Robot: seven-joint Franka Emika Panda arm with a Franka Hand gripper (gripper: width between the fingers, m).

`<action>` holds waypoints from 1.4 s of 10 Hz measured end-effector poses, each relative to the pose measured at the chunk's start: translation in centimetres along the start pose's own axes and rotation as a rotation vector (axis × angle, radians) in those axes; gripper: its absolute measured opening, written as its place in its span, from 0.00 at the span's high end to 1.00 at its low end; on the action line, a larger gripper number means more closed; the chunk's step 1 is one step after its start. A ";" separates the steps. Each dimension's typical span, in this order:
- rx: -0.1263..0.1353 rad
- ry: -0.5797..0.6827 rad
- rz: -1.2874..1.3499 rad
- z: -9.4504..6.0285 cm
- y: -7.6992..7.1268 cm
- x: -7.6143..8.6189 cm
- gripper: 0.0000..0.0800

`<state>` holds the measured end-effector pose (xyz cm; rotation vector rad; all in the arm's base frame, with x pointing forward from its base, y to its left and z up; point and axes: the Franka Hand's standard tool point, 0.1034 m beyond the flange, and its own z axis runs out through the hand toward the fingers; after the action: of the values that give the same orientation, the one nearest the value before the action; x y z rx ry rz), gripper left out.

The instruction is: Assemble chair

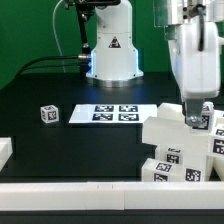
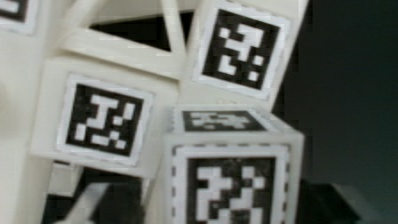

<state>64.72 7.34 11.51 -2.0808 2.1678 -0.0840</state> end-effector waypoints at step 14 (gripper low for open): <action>-0.014 0.018 -0.833 0.4 -0.4 0.1 0.63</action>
Offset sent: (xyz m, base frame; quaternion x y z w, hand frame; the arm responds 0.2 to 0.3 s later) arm 0.0000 0.0000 0.0000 0.0000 0.0000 -0.1938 0.9810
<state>65.14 7.25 11.14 -2.8276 1.1631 -0.1658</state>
